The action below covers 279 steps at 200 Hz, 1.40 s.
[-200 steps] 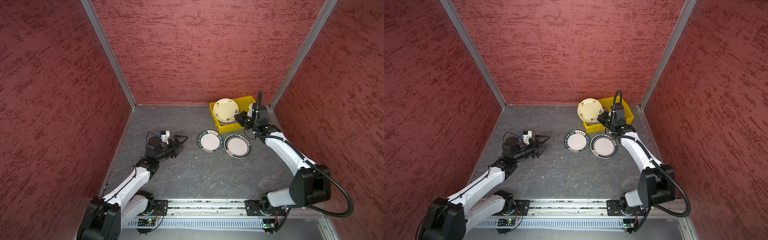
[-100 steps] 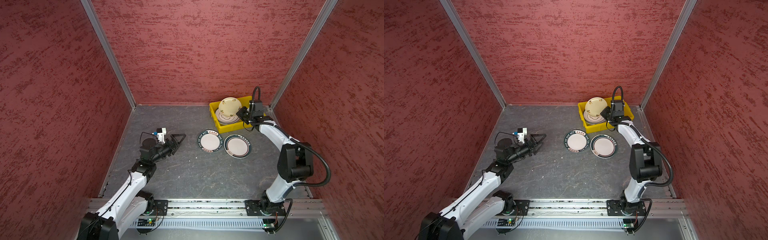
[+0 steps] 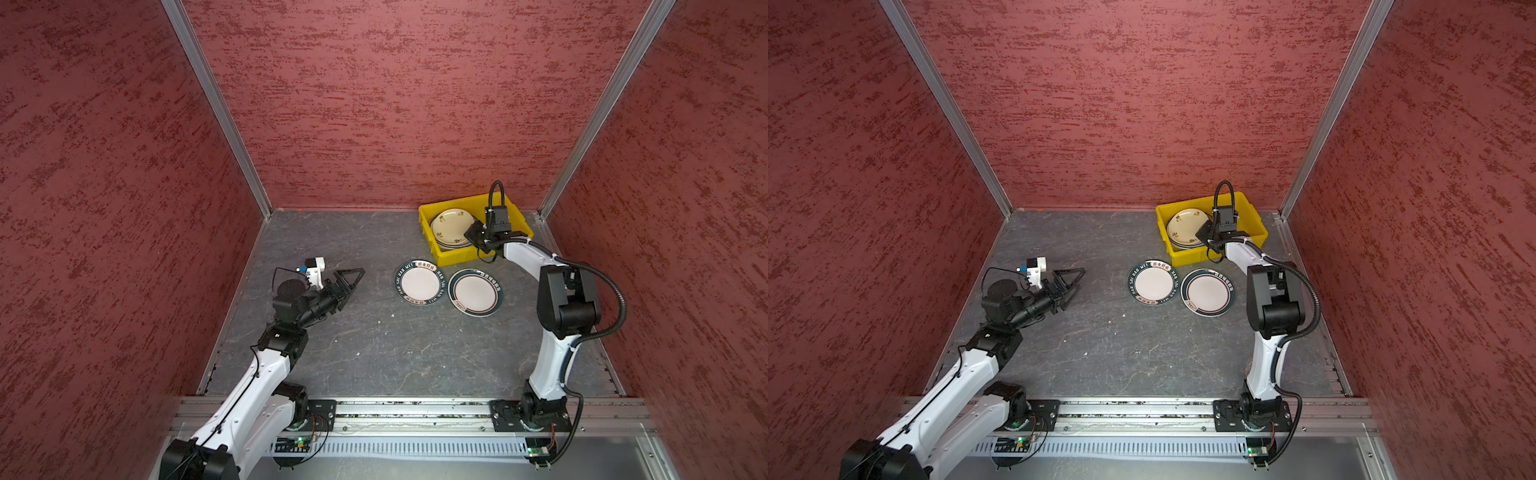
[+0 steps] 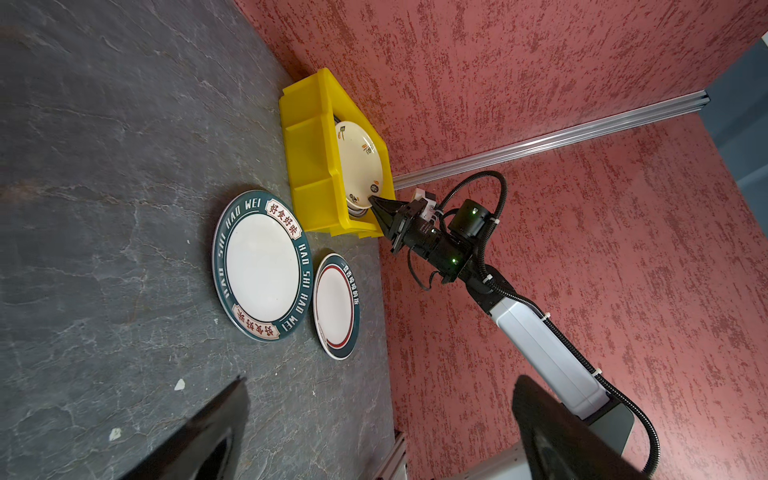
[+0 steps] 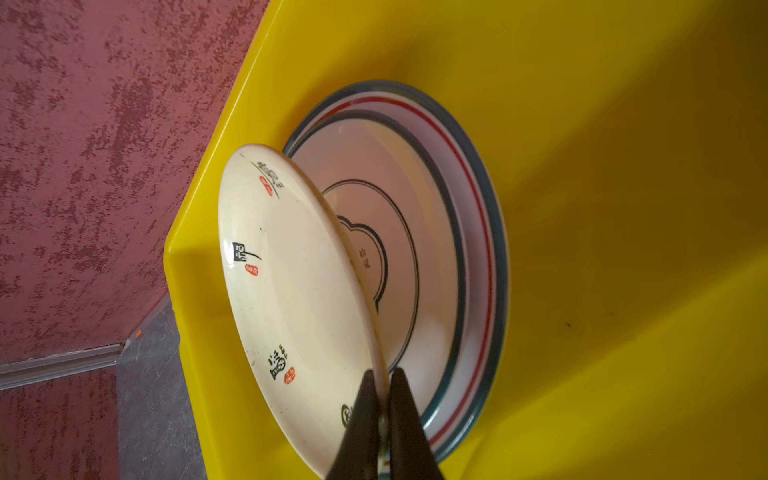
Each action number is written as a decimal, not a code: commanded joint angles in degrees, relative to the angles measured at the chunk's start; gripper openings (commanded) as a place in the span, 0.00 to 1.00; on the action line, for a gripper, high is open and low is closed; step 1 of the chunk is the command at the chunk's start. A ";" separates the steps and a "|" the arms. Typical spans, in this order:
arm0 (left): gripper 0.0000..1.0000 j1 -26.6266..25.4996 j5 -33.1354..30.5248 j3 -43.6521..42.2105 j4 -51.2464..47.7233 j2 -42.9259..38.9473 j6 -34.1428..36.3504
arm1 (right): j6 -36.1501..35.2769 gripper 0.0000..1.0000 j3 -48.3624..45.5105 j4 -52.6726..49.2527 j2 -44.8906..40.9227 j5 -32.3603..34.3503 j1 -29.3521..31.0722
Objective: Place the plates into the plastic bin on the countertop
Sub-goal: 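Lower the cream plate onto the stacked plates and open the right gripper, then move the right gripper back from the bin toward the red-rimmed plate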
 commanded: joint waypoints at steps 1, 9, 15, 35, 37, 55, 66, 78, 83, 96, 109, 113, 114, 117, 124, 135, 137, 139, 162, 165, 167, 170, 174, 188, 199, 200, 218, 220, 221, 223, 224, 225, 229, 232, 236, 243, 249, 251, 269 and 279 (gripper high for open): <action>0.99 0.41 0.39 -0.34 -0.24 0.16 0.50 | -0.32 0.00 3.41 2.39 0.70 -0.81 -0.09; 0.99 0.45 0.49 -0.26 -0.12 0.37 0.35 | -0.41 0.00 3.73 2.00 0.98 -0.75 -0.09; 0.99 0.40 0.57 -0.26 -0.10 0.54 0.34 | -0.49 0.00 4.00 1.73 1.20 -0.60 -0.12; 0.99 0.57 0.70 -0.18 0.08 0.77 0.37 | -0.58 0.00 4.42 1.55 1.68 -0.36 -0.01; 0.99 0.61 0.71 -0.17 0.07 0.87 0.39 | -0.56 0.00 4.47 1.58 1.69 -0.37 -0.02; 0.99 0.66 0.67 0.07 -0.40 0.82 0.35 | -0.47 0.00 5.34 1.00 2.58 -0.59 0.04; 0.99 0.72 0.91 0.33 -0.81 0.85 0.36 | -0.76 0.00 6.15 0.09 3.01 -0.61 0.24; 0.99 0.83 1.07 0.50 -1.17 0.76 0.52 | -1.04 0.00 6.92 -1.19 3.52 0.02 0.35; 0.99 0.81 1.08 0.63 -1.32 0.75 0.64 | -1.27 0.01 7.18 -1.37 3.55 -0.01 0.40; 0.99 0.77 0.98 0.71 -1.63 0.88 0.81 | -2.04 0.26 7.21 -1.58 3.33 0.18 0.51; 0.99 0.92 1.00 0.87 -1.62 0.99 0.79 | -2.89 0.50 6.75 -1.51 2.48 1.07 0.66; 0.99 0.92 1.05 0.98 -1.59 1.07 0.85 | -3.16 0.56 6.61 -1.54 2.03 1.54 0.76; 0.99 0.92 1.07 0.98 -1.57 1.16 0.82 | -3.19 0.57 6.59 -1.54 1.91 1.68 0.78; 0.99 1.04 1.09 1.04 -1.55 1.24 0.83 | -3.46 0.62 6.44 -1.46 1.56 2.01 0.79; 0.99 1.05 1.20 1.14 -1.50 1.45 0.79 | -4.01 0.71 6.16 -1.41 0.60 2.73 0.88; 0.99 1.01 1.33 1.37 -1.38 1.60 0.78 | -4.69 0.83 5.73 -1.62 -0.92 4.23 0.81; 0.99 1.01 1.35 1.40 -1.37 1.64 0.78 | -4.84 0.85 5.63 -1.74 -1.29 4.53 0.84; 0.99 1.01 1.35 1.41 -1.33 1.68 0.85 | -5.04 0.87 5.54 -1.79 -1.50 4.83 0.80; 0.99 0.92 1.18 1.59 -1.40 1.65 0.83 | -7.01 0.99 3.39 -1.01 -6.23 7.13 0.87; 0.99 0.88 1.07 1.63 -1.44 1.69 0.80 | -7.14 0.99 3.00 -0.83 -6.94 7.37 0.88; 1.00 0.91 1.02 1.67 -1.56 1.75 0.81 | -7.28 0.99 2.59 -0.73 -7.50 7.67 0.88; 1.00 0.93 0.98 1.68 -1.77 1.77 0.80 | -7.39 0.99 2.01 -0.48 -8.30 7.89 0.88; 0.99 0.88 0.91 1.76 -2.01 1.77 0.83 | -7.58 0.99 1.26 -0.20 -9.33 8.34 0.86; 0.99 0.77 0.99 2.15 -2.70 1.71 0.83 | -7.90 0.99 -2.07 0.91 -13.49 9.54 0.87; 0.99 0.68 0.92 2.27 -3.16 1.70 1.10 | -7.98 0.99 -5.05 1.86 -17.10 10.12 0.87; 0.99 0.67 0.92 2.28 -3.19 1.69 1.12 | -8.02 0.99 -5.36 1.92 -17.42 10.19 0.83; 0.99 0.27 0.41 2.47 -4.64 1.22 1.56 | -8.49 0.99 -10.14 3.40 -23.49 10.30 0.83; 0.99 0.16 0.35 2.51 -4.76 1.20 1.57 | -8.63 0.99 -10.60 3.43 -24.23 10.34 0.85; 0.99 0.15 0.33 2.53 -4.95 1.14 1.66 | -8.65 0.99 -10.85 3.49 -24.50 10.39 0.86; 0.99 0.07 0.22 2.57 -5.12 1.09 1.77 | -8.80 0.99 -11.37 3.49 -25.05 10.29 0.83; 0.99 0.05 0.22 2.61 -5.27 1.08 1.80 | -8.87 0.99 -11.68 3.48 -25.44 10.28 0.85; 0.99 0.05 0.13 2.63 -5.39 1.03 1.86 | -8.95 0.99 -11.92 3.52 -25.80 10.36 0.82; 0.99 -0.04 -0.03 2.79 -5.84 0.99 2.09 | -9.34 0.99 -12.95 3.66 -26.97 10.35 0.85; 0.99 -0.13 -0.23 2.93 -6.26 0.92 2.32 | -9.67 0.99 -13.76 3.83 -27.88 10.37 0.86; 1.00 -0.29 -0.40 3.11 -6.79 0.95 2.55 | -10.62 0.99 -14.71 3.98 -29.01 10.35 0.81; 0.99 -0.57 -0.65 3.45 -7.90 0.96 3.05 | -11.95 0.99 -16.11 3.20 -29.94 10.79 0.80; 0.99 -0.76 -0.92 3.74 -8.85 0.96 3.30 | -12.58 0.99 -17.04 1.85 -32.43 11.80 0.79; 0.99 -0.82 -0.95 3.86 -9.20 0.98 3.56 | -12.68 0.99 -17.40 1.50 -32.90 12.07 0.79; 0.99 -1.51 -0.86 4.24 -9.98 1.41 4.55 | -13.81 0.99 -21.08 -0.79 -37.01 14.20 0.52; 0.99 -1.93 -0.76 4.31 -9.86 1.67 4.98 | -13.84 0.99 -23.75 -1.09 -39.38 14.56 0.27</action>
